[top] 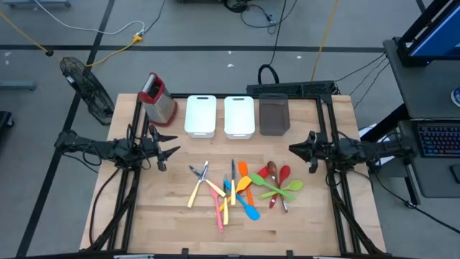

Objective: Pick & Place Kitchen Items
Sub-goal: Put the green spatula into the black bin

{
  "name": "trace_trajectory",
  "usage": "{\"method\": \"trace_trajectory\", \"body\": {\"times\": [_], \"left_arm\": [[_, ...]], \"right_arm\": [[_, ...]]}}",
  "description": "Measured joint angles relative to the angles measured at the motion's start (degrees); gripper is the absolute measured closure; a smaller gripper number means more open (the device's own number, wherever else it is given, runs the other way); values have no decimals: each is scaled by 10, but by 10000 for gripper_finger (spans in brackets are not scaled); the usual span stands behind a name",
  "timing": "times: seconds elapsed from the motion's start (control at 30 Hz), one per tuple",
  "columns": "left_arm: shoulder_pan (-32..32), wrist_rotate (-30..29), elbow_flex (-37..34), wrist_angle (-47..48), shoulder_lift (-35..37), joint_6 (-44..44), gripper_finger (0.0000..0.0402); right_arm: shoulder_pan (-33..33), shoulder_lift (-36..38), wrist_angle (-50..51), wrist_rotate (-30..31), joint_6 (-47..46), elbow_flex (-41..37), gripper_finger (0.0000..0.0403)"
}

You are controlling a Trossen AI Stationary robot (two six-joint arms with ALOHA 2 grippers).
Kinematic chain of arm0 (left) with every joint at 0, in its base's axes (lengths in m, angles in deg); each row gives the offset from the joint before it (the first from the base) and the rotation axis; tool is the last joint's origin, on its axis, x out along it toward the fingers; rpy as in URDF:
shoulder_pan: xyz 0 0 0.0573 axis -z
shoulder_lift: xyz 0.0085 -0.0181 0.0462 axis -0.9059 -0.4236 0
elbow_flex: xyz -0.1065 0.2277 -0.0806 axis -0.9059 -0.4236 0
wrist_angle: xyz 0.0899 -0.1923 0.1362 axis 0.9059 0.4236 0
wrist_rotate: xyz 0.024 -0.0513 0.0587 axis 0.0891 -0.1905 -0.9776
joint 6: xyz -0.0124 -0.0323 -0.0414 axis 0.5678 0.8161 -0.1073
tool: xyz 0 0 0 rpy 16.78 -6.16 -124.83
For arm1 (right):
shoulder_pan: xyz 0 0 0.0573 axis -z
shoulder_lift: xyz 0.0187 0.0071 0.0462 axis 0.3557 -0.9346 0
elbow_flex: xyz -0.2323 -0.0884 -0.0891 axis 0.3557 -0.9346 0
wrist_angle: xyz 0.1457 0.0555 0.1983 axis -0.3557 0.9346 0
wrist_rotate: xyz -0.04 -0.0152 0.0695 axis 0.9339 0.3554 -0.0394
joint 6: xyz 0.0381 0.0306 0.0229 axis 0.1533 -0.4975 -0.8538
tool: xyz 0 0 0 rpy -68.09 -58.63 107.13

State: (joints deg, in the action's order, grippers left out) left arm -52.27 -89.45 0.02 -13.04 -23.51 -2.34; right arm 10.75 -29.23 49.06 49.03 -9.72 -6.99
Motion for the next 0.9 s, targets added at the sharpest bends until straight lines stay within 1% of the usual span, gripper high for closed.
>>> {"method": "trace_trajectory", "body": {"times": [0.13,0.23,0.33,0.4,0.5,0.63,0.77,0.9], "left_arm": [[0,0,0,0,0,1,201],[0,0,0,0,0,1,201],[0,0,0,1,0,1,201],[0,0,0,2,0,1,201],[0,0,0,6,0,1,201],[0,0,0,10,0,-1,201],[0,0,0,10,0,0,201],[0,0,0,10,0,1,201]], "right_arm": [[-2,-82,-103,-32,28,0,348],[-2,-151,-175,-60,25,0,348],[-2,-215,-189,-91,26,27,348],[-2,-255,-173,-105,41,59,348],[-2,-311,-117,-114,76,126,348],[-2,-376,23,-120,120,233,337],[-3,-438,190,-124,135,335,314],[-9,-491,333,-163,129,422,281]]}}
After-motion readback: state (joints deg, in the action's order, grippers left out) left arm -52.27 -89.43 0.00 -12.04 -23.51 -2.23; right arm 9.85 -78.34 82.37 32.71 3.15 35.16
